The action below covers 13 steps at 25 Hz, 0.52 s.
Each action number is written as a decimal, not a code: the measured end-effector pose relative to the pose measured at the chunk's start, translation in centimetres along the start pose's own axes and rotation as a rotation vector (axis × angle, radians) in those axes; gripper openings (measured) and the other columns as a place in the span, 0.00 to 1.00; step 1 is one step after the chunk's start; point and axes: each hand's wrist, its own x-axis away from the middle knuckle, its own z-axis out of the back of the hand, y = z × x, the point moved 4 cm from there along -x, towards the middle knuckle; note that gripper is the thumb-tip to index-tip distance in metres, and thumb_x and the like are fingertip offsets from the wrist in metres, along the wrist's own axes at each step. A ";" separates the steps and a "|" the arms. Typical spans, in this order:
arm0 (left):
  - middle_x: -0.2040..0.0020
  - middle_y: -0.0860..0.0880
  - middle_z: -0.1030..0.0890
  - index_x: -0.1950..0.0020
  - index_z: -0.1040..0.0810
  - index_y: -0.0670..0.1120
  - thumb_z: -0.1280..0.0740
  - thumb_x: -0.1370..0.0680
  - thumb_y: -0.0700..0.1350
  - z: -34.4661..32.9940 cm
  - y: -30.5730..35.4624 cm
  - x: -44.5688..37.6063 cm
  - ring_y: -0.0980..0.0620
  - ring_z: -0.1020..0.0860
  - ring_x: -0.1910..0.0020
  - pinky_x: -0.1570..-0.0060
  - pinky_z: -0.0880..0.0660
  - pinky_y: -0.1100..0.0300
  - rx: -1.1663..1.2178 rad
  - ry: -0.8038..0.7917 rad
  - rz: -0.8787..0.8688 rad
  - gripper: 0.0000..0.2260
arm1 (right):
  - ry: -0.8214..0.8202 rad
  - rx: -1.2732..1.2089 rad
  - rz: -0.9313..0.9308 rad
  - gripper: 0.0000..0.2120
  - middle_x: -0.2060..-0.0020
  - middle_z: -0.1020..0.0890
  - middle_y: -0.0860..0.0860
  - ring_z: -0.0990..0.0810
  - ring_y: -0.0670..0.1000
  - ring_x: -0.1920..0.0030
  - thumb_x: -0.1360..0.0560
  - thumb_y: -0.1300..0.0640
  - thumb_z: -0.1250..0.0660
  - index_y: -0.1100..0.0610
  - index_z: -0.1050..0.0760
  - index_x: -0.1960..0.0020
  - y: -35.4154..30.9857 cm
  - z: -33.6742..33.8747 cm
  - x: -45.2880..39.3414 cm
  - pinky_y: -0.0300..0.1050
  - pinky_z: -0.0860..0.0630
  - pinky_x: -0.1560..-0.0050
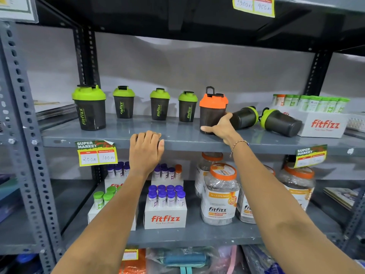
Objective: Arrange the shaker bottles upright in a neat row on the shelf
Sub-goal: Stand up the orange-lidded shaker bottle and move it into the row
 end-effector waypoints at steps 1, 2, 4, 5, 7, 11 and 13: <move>0.56 0.46 0.20 0.50 0.21 0.43 0.49 0.19 0.51 0.0 -0.1 0.0 0.46 0.25 0.58 0.53 0.32 0.51 -0.005 -0.004 0.001 0.19 | 0.018 0.042 0.016 0.49 0.32 0.33 0.58 0.32 0.58 0.31 0.39 0.56 0.19 0.61 0.48 0.31 -0.1 -0.1 0.1 0.55 0.33 0.30; 0.55 0.46 0.20 0.50 0.21 0.43 0.49 0.19 0.51 0.0 -0.1 0.0 0.46 0.25 0.58 0.53 0.33 0.51 -0.010 -0.006 -0.001 0.19 | 0.022 0.067 0.022 0.51 0.32 0.34 0.58 0.33 0.58 0.31 0.41 0.54 0.18 0.61 0.48 0.31 -0.2 -0.2 0.2 0.56 0.33 0.29; 0.55 0.46 0.20 0.49 0.21 0.43 0.50 0.18 0.51 -0.1 0.0 0.0 0.46 0.25 0.58 0.52 0.33 0.51 -0.013 -0.006 -0.006 0.20 | -0.006 0.021 0.017 0.50 0.32 0.33 0.58 0.33 0.57 0.31 0.39 0.57 0.19 0.61 0.49 0.30 -0.2 -0.1 0.1 0.54 0.33 0.30; 0.55 0.46 0.20 0.49 0.21 0.43 0.50 0.18 0.51 0.0 0.0 0.1 0.46 0.25 0.58 0.52 0.34 0.51 -0.012 -0.002 -0.006 0.20 | -0.026 -0.027 0.011 0.48 0.33 0.32 0.59 0.32 0.57 0.32 0.37 0.61 0.21 0.62 0.50 0.29 0.0 0.0 -0.1 0.52 0.32 0.31; 0.56 0.46 0.20 0.50 0.21 0.43 0.50 0.18 0.51 0.0 0.0 0.1 0.46 0.25 0.58 0.52 0.34 0.51 -0.012 0.001 -0.004 0.20 | -0.043 -0.082 0.002 0.44 0.34 0.30 0.59 0.30 0.57 0.32 0.35 0.65 0.23 0.62 0.49 0.30 0.2 0.2 -0.2 0.51 0.32 0.33; 0.56 0.46 0.21 0.51 0.21 0.43 0.49 0.19 0.51 0.1 0.1 0.1 0.46 0.25 0.58 0.52 0.33 0.51 -0.013 0.004 0.005 0.19 | 0.022 0.006 0.040 0.48 0.32 0.33 0.58 0.33 0.58 0.31 0.39 0.56 0.19 0.61 0.46 0.30 0.2 0.1 -0.2 0.55 0.34 0.29; 0.56 0.46 0.21 0.51 0.21 0.43 0.49 0.19 0.51 0.1 0.1 0.0 0.46 0.25 0.59 0.52 0.33 0.51 -0.018 0.006 0.006 0.19 | 0.009 0.030 0.028 0.50 0.31 0.36 0.58 0.34 0.57 0.31 0.39 0.53 0.19 0.61 0.47 0.29 0.2 0.1 -0.2 0.54 0.33 0.30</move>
